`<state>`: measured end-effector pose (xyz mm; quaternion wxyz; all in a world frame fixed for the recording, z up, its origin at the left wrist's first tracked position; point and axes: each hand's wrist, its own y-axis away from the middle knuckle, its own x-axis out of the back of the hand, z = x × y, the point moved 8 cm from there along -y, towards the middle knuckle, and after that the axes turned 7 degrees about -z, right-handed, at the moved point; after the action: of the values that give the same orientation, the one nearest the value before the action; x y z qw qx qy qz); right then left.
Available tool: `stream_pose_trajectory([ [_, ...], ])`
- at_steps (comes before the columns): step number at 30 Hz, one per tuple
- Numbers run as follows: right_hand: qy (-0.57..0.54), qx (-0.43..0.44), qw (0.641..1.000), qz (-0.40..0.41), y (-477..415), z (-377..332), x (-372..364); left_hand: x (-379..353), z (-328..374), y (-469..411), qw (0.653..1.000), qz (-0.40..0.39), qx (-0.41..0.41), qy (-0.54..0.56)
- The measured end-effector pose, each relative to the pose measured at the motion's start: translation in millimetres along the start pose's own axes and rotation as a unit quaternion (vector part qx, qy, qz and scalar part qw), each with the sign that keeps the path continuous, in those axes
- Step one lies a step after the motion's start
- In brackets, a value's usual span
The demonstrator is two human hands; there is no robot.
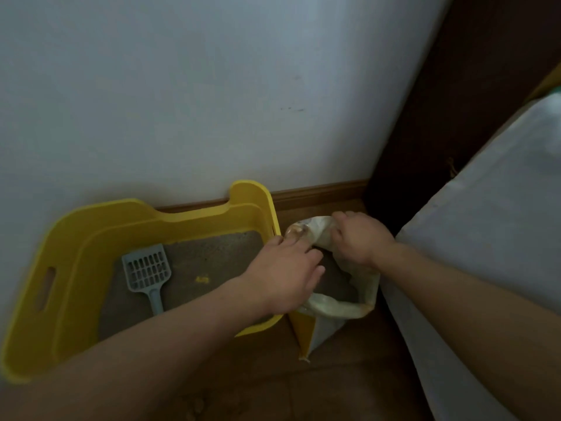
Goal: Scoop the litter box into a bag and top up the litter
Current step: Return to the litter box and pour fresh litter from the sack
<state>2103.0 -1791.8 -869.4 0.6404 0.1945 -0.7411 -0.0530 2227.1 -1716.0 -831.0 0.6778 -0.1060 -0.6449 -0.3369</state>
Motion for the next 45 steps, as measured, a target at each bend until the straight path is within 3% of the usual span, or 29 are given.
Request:
stream_pose_trajectory([
  [5,0.0,0.02,1.0,0.0,-7,2,-3,-15,10,-2,0.999,-0.018,-0.032,0.01],
  [12,-0.035,0.032,0.999,-0.003,-10,3,-5,-31,28,-10,0.993,-0.106,-0.046,-0.037],
  [19,-0.06,0.031,0.998,-0.005,-14,8,-10,-46,42,-14,0.979,-0.143,-0.075,-0.122],
  [35,-0.171,-0.008,0.985,0.028,-17,18,-5,-42,43,-17,0.984,-0.126,-0.045,-0.114],
  [45,-0.16,-0.029,0.984,0.066,3,23,29,-26,42,3,0.997,-0.06,-0.05,-0.004],
])
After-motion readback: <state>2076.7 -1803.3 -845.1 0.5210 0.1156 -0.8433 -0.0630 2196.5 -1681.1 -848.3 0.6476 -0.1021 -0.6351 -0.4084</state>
